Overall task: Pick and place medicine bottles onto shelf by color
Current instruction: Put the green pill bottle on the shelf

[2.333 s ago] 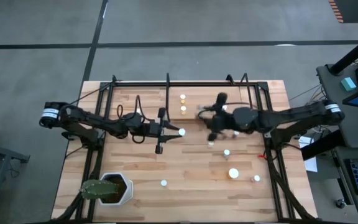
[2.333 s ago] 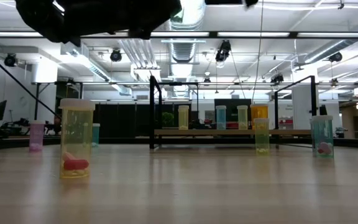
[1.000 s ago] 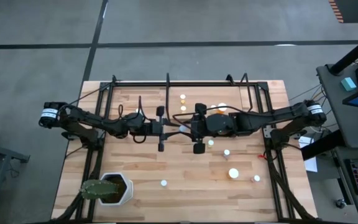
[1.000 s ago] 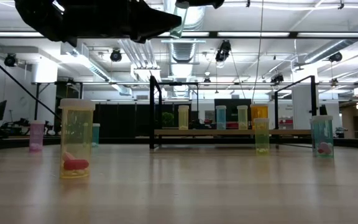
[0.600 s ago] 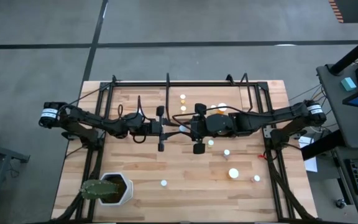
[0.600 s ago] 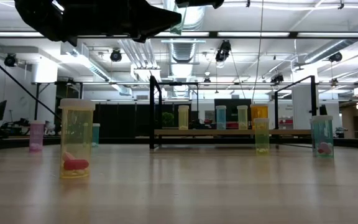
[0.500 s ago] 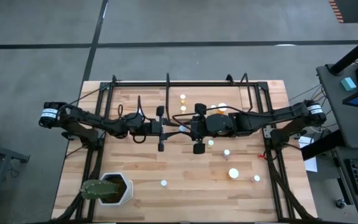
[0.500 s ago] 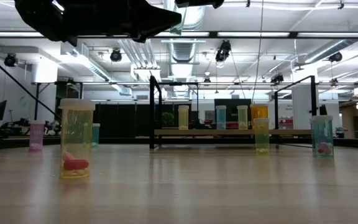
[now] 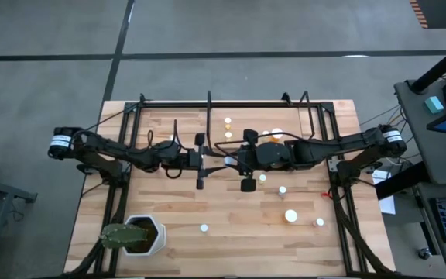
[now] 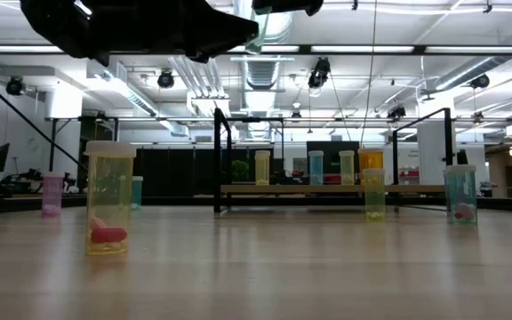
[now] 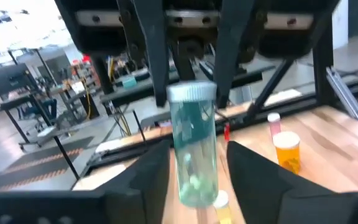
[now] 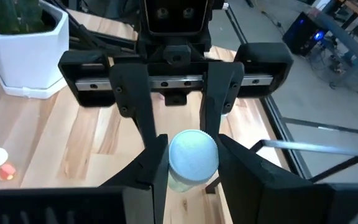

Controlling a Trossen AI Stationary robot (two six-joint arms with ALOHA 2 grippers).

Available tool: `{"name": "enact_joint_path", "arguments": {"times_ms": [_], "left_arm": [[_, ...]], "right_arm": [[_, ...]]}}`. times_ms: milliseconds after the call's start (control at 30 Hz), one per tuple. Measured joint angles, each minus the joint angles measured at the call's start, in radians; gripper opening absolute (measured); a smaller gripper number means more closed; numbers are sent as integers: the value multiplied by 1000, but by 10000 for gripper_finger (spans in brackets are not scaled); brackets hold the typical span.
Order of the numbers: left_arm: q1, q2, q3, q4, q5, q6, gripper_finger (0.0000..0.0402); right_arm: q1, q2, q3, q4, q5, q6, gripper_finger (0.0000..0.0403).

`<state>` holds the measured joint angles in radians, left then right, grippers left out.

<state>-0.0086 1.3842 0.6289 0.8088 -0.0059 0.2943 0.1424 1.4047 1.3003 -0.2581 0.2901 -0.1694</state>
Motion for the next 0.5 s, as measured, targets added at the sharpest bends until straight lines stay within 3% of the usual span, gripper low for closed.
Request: {"name": "enact_joint_path", "arguments": {"times_ms": [200,367,500], "left_arm": [[0,-65,0,-129,-17,1,185],[2,-178,0,-263,-60,33,191],[2,-262,0,-322,-61,35,192]], "right_arm": [[-49,-1,55,-133,-1,78,109],[-129,-2,70,-228,-8,91,109],[-234,-2,31,-221,-116,84,109]]}}
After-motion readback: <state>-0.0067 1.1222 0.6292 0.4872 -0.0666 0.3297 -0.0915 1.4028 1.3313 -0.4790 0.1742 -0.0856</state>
